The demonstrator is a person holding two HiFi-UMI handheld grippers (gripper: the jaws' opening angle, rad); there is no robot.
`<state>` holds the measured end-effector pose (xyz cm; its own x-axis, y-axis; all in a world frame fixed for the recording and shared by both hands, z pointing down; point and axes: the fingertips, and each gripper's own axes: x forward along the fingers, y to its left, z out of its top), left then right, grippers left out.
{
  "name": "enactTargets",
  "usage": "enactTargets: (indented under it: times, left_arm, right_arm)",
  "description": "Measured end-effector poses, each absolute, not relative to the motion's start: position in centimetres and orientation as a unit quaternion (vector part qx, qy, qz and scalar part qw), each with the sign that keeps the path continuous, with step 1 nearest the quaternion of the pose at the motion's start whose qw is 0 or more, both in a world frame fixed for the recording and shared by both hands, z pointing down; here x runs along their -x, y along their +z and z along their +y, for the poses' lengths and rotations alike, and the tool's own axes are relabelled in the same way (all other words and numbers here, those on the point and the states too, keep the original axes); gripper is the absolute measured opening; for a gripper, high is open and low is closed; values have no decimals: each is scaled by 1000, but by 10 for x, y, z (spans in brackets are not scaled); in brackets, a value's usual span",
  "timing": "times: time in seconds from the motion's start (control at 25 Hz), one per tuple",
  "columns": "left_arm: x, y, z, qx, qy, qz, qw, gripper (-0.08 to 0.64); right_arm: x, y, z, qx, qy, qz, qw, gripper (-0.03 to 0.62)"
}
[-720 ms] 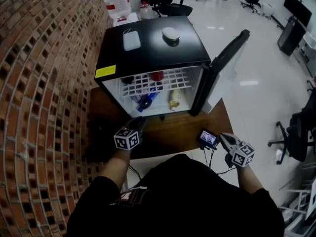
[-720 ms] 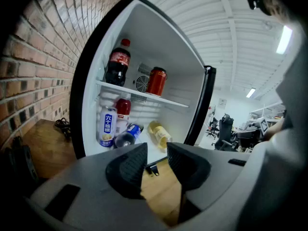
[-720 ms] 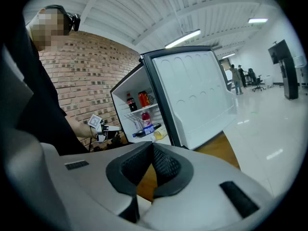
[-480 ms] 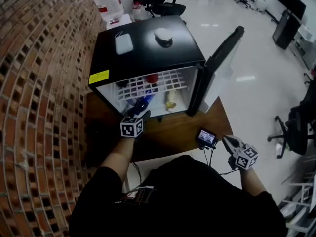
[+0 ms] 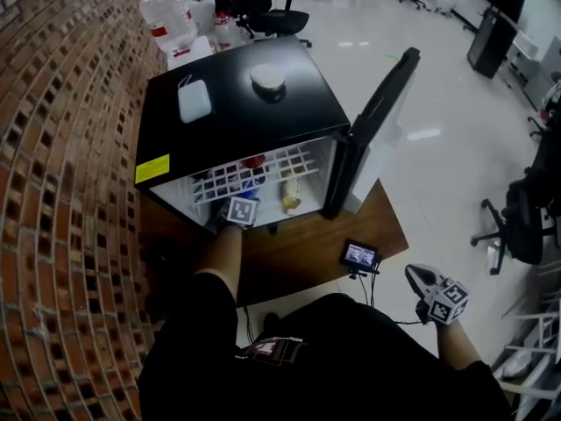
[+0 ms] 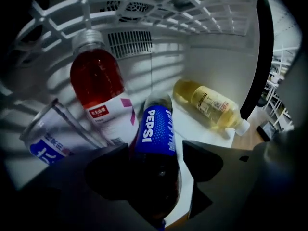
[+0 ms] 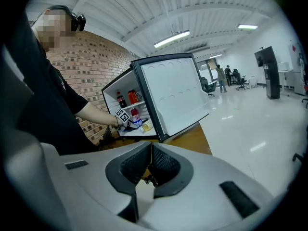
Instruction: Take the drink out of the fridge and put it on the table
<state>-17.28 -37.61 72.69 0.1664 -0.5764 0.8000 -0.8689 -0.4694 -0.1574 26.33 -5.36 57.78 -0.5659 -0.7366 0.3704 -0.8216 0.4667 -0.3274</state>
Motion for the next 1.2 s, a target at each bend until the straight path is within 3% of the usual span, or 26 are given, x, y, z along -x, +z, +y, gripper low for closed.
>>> enactTargets:
  times: [0.04, 0.16, 0.64, 0.88, 1.2]
  left_arm:
    - [174, 730, -379, -742, 433, -486, 161, 310]
    - [175, 736, -384, -743, 443, -484, 127, 318]
    - [143, 731, -332, -800, 483, -341, 106, 302]
    - [165, 688, -298, -712, 660, -237, -51, 302]
    - [174, 654, -189, -571, 780, -6, -254, 302]
  right_arm:
    - [-264, 579, -53, -459, 242, -850, 89, 18]
    - [-264, 579, -57, -458, 242, -850, 90, 18]
    - [-234, 581, -70, -427, 237, -867, 99, 18]
    - [-196, 587, -84, -373, 232, -893, 95, 18]
    - [-161, 595, -94, -317, 230, -916, 85, 18]
